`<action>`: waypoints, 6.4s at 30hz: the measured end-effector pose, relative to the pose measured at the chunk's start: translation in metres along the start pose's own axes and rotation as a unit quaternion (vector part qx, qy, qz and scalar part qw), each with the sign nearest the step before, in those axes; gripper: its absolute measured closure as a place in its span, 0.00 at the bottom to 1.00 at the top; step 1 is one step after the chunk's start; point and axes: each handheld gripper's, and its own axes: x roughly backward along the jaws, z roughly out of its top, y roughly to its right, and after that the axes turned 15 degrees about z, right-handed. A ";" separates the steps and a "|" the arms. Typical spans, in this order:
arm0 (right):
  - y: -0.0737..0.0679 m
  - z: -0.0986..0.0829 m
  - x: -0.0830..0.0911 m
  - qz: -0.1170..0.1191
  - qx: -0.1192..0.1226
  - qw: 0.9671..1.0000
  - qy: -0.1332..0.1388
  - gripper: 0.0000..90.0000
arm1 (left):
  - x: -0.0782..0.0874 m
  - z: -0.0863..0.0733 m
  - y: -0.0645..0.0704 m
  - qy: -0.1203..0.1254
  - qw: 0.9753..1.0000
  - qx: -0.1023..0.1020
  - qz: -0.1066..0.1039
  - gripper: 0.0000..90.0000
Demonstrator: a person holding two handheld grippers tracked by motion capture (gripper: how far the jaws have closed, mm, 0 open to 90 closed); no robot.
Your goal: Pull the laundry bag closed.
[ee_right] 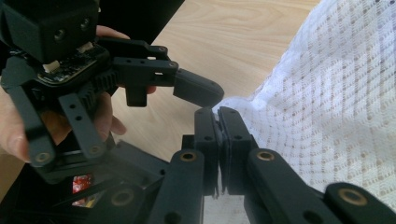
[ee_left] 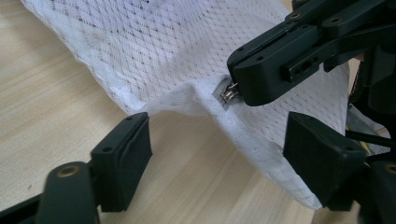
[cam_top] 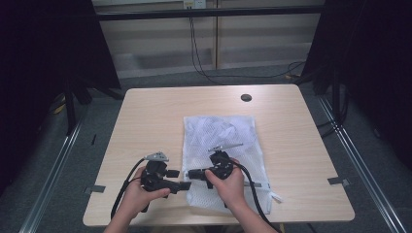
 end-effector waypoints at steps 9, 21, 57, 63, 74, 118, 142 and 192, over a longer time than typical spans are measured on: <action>0.000 0.001 0.001 0.004 0.000 1.000 0.004 0.97 | -0.007 0.003 0.007 -0.011 1.000 0.006 -0.014 0.36; -0.005 0.005 0.004 0.008 0.009 1.000 0.011 0.97 | -0.011 0.005 0.012 -0.015 0.999 0.001 -0.037 0.46; -0.007 0.005 0.006 0.019 0.008 1.000 0.015 0.97 | -0.023 0.007 0.017 0.003 0.997 0.007 -0.073 0.80; -0.008 0.005 0.007 0.021 0.005 1.000 0.015 0.97 | -0.023 0.008 0.017 -0.003 0.997 0.021 -0.069 0.98; -0.006 0.004 0.012 0.023 0.004 1.000 0.014 0.97 | -0.021 0.009 0.016 -0.012 0.997 0.033 -0.071 1.00; 0.001 0.000 0.027 0.048 -0.020 0.999 0.010 0.98 | -0.017 0.011 0.012 -0.028 0.994 0.069 -0.078 1.00; 0.001 0.000 0.027 0.061 -0.013 0.998 0.007 0.97 | -0.015 0.012 0.018 -0.020 0.993 0.066 -0.094 0.89; 0.018 -0.011 0.067 0.039 -0.035 0.999 0.006 0.97 | -0.001 0.012 0.005 -0.021 0.991 0.109 -0.078 0.98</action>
